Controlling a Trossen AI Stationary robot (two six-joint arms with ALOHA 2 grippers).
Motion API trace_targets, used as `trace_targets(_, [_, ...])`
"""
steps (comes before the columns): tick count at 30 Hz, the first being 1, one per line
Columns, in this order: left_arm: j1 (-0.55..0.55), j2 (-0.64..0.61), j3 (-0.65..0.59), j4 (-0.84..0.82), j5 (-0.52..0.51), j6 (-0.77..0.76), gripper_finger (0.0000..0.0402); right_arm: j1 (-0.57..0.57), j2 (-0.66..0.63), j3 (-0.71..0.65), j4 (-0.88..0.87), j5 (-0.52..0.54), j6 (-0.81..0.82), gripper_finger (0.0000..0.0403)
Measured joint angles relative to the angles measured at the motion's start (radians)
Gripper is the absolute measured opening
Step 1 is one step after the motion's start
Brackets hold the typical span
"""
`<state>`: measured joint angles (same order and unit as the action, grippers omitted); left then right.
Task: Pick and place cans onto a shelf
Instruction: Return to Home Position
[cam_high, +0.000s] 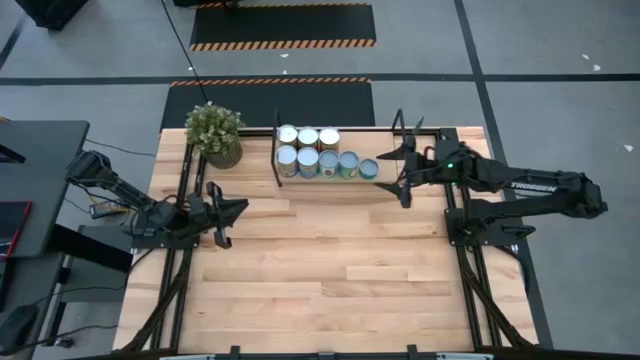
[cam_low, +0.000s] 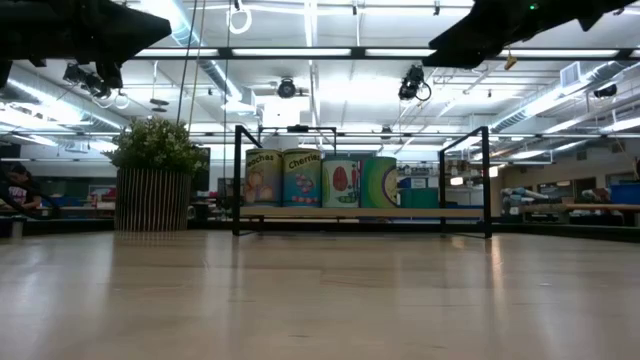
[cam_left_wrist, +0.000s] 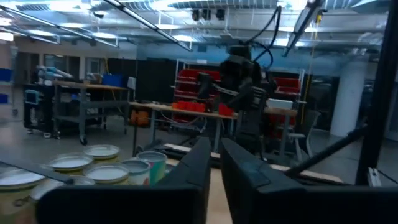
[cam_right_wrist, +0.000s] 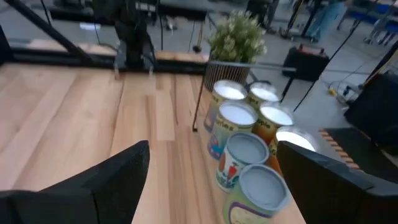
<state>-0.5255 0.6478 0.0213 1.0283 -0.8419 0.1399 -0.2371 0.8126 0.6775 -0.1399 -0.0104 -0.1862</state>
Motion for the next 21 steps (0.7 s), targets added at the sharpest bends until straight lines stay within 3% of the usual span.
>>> trace_targets(5, [0.000, -0.103, -0.012, -0.026, -0.019, 0.056, 0.0007, -0.053, -0.115, -0.063, 0.032, -0.116, 0.038, 0.0359])
trace_targets(14, [0.000, -0.176, -0.013, -0.044, -0.031, 0.120, 0.0003, -0.129, -0.281, -0.196, 0.095, -0.188, 0.094, 0.0359])
trace_targets(21, [-0.001, -0.254, -0.013, -0.067, -0.125, 0.194, 0.0002, -0.211, -0.392, -0.272, 0.113, -0.292, 0.143, 0.0359])
